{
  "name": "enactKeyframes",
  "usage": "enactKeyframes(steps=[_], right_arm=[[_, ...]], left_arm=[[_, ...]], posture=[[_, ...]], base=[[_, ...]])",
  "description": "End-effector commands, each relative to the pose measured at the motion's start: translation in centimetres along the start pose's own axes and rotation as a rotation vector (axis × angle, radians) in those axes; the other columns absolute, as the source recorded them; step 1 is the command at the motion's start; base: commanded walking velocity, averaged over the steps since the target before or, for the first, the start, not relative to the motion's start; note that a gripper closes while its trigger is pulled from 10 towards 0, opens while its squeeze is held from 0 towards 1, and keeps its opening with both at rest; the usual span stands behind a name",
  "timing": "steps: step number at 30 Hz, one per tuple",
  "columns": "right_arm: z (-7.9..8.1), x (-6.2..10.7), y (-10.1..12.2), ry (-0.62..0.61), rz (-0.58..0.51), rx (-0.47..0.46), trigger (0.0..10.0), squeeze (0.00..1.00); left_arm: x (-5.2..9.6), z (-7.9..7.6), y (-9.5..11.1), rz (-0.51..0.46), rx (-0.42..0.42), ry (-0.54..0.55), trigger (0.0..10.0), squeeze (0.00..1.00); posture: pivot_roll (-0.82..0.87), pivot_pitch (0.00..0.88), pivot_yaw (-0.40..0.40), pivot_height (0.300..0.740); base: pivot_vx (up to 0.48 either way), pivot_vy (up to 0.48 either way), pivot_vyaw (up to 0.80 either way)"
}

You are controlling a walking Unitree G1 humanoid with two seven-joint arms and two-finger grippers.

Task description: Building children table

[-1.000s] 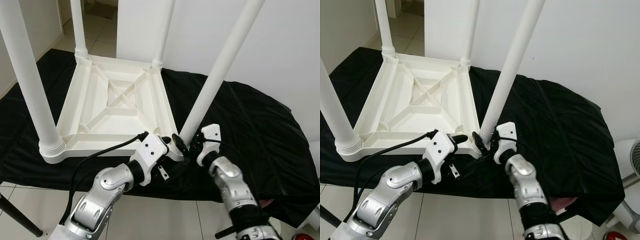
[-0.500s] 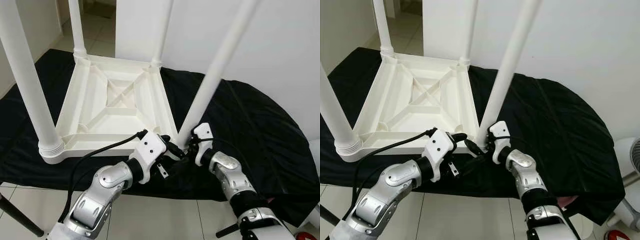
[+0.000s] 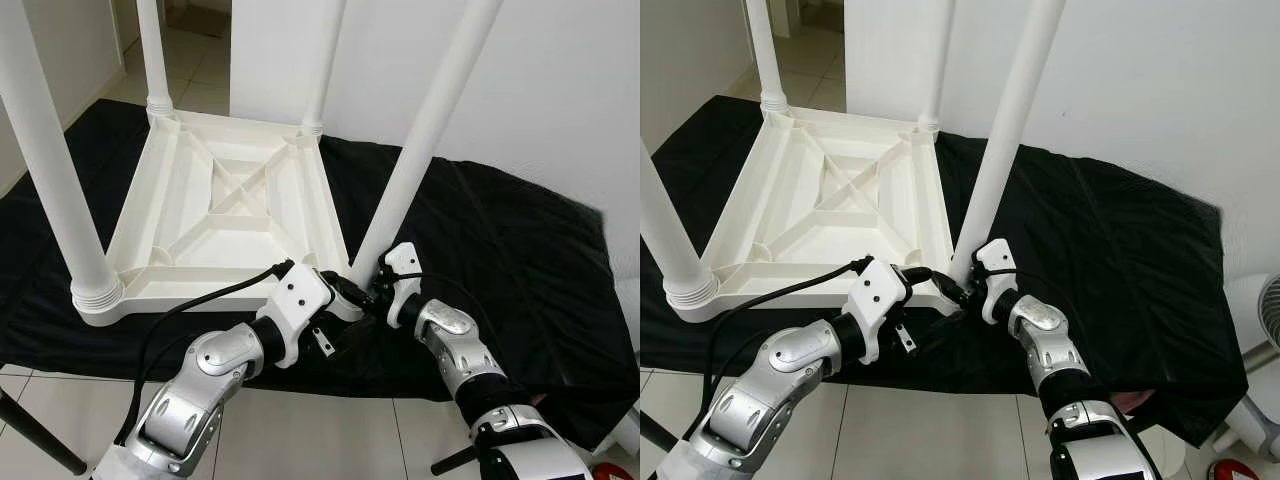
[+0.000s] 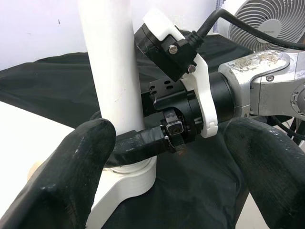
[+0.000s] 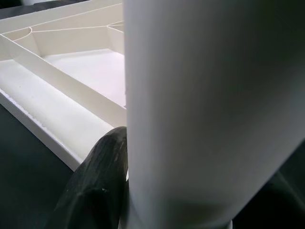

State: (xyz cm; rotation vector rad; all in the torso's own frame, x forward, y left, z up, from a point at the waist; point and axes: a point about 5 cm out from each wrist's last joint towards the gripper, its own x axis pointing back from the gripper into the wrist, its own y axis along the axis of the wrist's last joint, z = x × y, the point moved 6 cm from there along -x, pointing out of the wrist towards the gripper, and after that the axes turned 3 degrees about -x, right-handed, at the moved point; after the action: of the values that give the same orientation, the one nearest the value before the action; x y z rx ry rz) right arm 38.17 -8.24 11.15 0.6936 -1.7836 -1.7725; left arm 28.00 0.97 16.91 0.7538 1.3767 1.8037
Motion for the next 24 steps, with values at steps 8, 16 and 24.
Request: enactKeyframes(steps=[8,16,24], right_arm=[[-2.4,1.1,-2.4,-0.373,0.038,-0.124,10.0,0.0],[-3.0,2.9,-2.1,-0.662,0.02,-0.191,10.0,0.0],[-0.5,2.9,-0.9,-0.69,-0.035,-0.22,10.0,0.0]], left_arm=[[-0.3,-0.7,0.0,-0.004,0.019,-0.03,10.0,0.0],[-0.4,-1.0,0.1,-0.011,0.03,-0.04,10.0,0.0],[-0.7,-1.3,0.3,-0.022,0.043,-0.052,10.0,0.0]], posture=[[0.07,0.0,-0.166,0.74],[0.07,0.0,-0.174,0.74],[0.05,0.0,-0.17,0.74]], base=[[0.0,0.0,0.0],[0.0,0.0,0.0],[0.0,0.0,0.0]])
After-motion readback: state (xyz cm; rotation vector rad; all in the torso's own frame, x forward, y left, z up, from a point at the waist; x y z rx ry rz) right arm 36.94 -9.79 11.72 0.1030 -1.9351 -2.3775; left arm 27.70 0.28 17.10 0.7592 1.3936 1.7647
